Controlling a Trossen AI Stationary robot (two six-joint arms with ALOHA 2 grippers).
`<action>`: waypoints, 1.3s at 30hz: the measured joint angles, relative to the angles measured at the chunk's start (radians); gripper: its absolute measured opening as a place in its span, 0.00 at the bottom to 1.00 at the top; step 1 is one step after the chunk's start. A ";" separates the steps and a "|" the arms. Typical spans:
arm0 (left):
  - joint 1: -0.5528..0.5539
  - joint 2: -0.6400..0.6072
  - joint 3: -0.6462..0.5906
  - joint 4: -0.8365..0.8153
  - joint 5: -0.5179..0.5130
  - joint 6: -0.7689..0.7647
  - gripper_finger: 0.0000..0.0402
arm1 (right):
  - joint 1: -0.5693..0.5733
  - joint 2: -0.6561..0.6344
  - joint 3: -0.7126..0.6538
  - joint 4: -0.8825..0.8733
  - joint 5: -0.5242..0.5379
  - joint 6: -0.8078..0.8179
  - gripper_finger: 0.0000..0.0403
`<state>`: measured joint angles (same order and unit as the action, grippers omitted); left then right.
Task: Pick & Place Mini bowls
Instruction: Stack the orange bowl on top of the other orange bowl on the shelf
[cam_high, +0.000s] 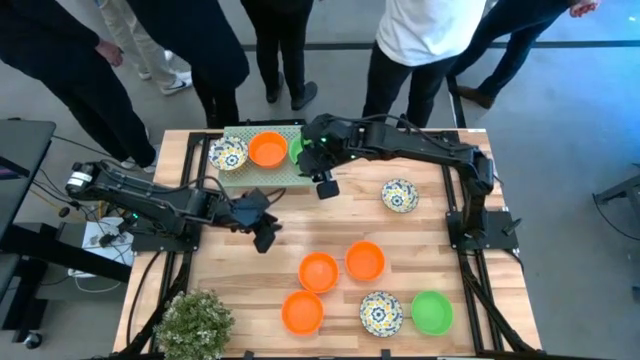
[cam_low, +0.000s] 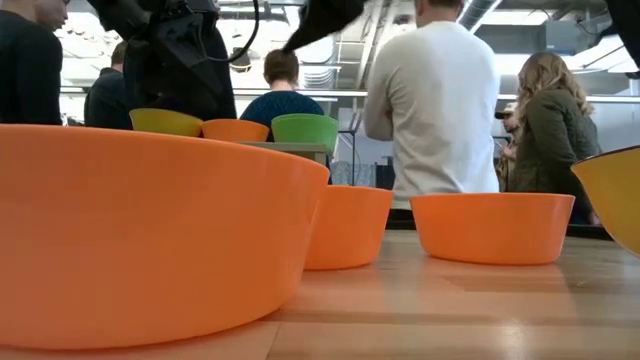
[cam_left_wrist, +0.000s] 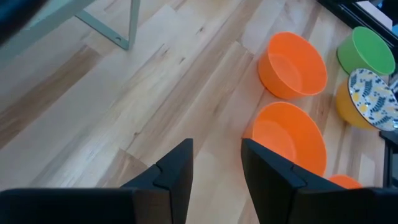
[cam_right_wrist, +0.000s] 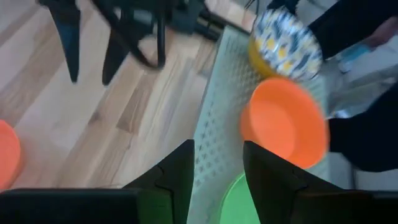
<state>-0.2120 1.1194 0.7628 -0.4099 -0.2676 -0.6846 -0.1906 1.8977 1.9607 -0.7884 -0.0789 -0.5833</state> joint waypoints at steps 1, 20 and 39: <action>-0.006 0.000 0.000 0.000 0.000 0.000 0.34 | 0.012 0.000 0.028 -0.023 0.023 -0.001 0.33; -0.158 0.000 0.000 0.044 -0.140 0.055 0.34 | 0.134 -0.089 0.242 -0.629 0.045 0.182 0.30; -0.316 0.000 0.000 0.156 -0.272 0.131 0.34 | 0.391 -0.734 -0.775 0.035 0.010 0.573 0.28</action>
<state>-0.5281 1.1194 0.7623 -0.2543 -0.5392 -0.5538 0.2001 1.1635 1.1858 -0.7534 -0.0693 -0.0106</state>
